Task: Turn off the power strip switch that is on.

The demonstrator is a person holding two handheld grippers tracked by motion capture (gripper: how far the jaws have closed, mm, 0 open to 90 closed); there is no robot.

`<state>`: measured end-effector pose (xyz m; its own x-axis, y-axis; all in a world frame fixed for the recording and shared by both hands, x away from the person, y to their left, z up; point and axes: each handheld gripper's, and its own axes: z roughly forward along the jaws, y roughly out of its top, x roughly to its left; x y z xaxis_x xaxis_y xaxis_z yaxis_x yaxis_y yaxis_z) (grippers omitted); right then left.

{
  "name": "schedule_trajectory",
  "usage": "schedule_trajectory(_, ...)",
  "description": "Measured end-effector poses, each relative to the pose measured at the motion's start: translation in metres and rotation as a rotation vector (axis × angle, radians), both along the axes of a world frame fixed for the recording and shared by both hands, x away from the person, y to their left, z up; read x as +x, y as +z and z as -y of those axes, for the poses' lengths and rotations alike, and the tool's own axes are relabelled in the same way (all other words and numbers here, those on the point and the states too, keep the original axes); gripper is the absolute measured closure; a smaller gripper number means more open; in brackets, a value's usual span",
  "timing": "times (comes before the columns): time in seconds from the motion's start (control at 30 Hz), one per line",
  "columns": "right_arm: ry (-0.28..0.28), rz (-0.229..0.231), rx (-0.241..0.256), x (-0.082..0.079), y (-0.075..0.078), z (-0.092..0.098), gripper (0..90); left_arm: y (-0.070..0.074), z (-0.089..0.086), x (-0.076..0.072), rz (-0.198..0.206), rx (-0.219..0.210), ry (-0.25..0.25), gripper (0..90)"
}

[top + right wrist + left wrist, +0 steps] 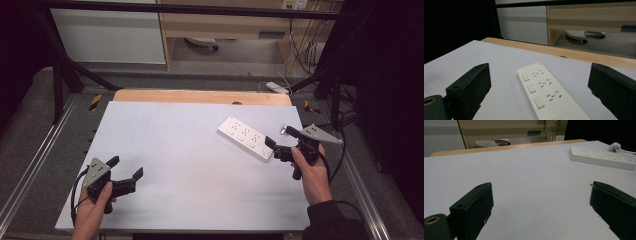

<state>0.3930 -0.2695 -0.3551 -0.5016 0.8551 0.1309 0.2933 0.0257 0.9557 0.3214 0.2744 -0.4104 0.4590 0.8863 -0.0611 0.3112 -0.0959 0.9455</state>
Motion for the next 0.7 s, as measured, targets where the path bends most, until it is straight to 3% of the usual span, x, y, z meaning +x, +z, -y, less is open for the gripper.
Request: schedule_trajectory(0.7, -0.015, -0.011, 0.004, -0.038, -0.044, 0.017, 7.0, 0.0, 0.0, 0.0, 0.002, -0.002, 0.003, 4.8)
